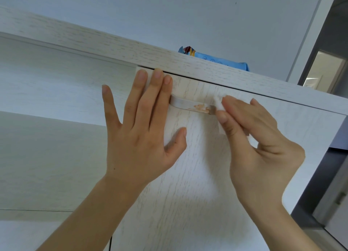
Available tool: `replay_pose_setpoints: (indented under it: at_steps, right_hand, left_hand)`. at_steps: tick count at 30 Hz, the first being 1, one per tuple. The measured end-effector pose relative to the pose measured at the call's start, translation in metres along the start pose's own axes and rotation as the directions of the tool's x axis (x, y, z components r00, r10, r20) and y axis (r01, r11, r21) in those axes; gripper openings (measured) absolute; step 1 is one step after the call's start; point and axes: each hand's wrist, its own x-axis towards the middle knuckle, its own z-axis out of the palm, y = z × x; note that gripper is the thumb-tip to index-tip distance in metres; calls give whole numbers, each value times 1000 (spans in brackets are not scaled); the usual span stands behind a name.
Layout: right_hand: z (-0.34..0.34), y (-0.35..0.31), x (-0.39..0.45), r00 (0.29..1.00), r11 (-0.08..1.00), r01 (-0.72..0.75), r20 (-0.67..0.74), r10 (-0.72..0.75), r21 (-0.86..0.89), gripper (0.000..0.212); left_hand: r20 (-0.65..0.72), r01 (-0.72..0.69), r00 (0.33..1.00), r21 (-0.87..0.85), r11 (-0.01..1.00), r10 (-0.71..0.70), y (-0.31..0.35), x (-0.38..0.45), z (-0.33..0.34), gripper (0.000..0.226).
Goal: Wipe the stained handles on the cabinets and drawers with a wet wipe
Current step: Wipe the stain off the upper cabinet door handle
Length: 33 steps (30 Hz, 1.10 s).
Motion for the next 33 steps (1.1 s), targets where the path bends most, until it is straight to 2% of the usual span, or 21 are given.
replay_pose_setpoints:
  at_steps: [3,6,9,11,20,26,30,33]
  right_hand:
    - [3,2,-2,998,995,62,30,-60,-73,25]
    - [-2,9,-3,980,965,187,101,-171,-184,24]
    - [-1,11,-2,968,948,246,110,-227,-204,22]
    - [1,10,-3,971,954,235,85,-222,-186,23]
    - [5,6,-3,967,957,238,132,-218,-164,25]
    - [6,0,-1,984,977,166,84,-155,-135,26]
    - [-4,-3,4,1000,1000,-20,1,20,-3,15]
    - [-3,-6,2,1000,999,7,31,-6,-54,16]
  left_hand:
    - [0,-5,1000,0,1000,5,0,0,0,67]
    - [-4,-4,1000,-1,1000,4,0,0,0,67]
    - [-8,-4,1000,-7,1000,4,0,0,0,66]
    - [-10,-6,1000,-7,1000,6,0,0,1,67]
    - [-8,-4,1000,-8,1000,4,0,0,1,67]
    - [-18,2,1000,-20,1000,-2,0,1,1,66]
    - [-14,5,1000,-50,999,-5,0,1,-1,66]
    - [-8,-25,1000,-47,999,25,-5,1,-2,65]
